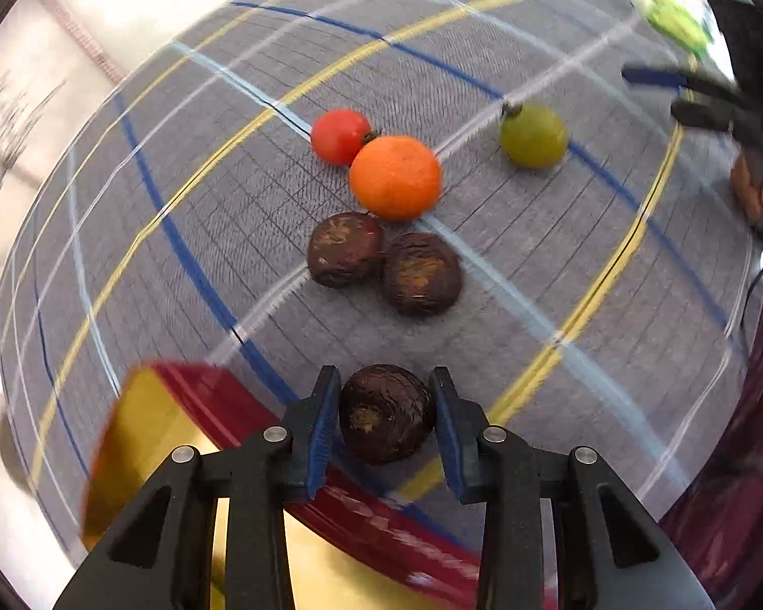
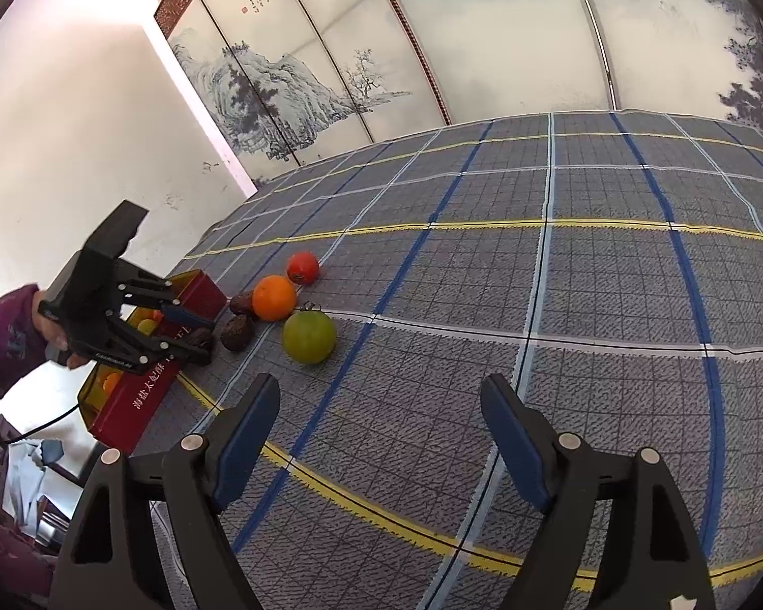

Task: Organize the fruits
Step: 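Grasp another brown fruit from the table with the left tool, then carry the brown fruit to the tin with the left tool while the right tool grasps a green fruit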

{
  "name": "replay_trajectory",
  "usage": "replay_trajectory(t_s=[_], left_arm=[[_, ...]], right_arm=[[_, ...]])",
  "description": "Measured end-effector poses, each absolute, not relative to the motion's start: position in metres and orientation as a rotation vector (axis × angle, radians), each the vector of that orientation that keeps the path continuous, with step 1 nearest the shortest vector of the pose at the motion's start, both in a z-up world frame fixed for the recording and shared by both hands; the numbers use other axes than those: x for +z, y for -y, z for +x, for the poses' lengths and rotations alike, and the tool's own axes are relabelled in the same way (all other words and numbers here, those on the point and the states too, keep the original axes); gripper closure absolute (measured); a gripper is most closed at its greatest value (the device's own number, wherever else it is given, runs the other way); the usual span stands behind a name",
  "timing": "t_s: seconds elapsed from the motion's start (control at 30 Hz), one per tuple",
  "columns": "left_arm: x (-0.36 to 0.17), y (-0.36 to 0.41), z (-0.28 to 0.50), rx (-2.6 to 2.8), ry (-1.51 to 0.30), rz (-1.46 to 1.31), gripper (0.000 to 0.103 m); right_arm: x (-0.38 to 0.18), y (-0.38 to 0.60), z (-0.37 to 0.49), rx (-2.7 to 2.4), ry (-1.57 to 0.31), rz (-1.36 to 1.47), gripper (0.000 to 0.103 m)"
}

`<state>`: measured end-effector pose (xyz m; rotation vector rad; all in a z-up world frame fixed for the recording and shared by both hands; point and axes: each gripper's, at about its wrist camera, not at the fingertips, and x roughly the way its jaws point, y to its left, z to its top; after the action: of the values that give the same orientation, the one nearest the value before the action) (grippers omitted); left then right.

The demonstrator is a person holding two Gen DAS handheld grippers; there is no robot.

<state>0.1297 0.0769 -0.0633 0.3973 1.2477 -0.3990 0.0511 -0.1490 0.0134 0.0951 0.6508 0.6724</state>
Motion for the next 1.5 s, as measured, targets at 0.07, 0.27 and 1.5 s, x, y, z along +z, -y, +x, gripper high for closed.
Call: replay_trajectory(t_s=[0.07,0.27,1.5], left_arm=[[-0.051,-0.074,0.117,-0.366,-1.201,0.325,0.066],[-0.011,-0.065,0.072,-0.264,-1.089,0.022,0.066],[-0.010,-0.164,-0.019,0.232,-0.913,-0.249,0.066]], right_arm=[[0.013,0.147,0.051,0.670,-0.654,0.087,0.022],[0.016,0.124,0.052,0.699,-0.673,-0.008,0.022],[0.000,0.061,0.065,0.692,-0.745,-0.178,0.070]])
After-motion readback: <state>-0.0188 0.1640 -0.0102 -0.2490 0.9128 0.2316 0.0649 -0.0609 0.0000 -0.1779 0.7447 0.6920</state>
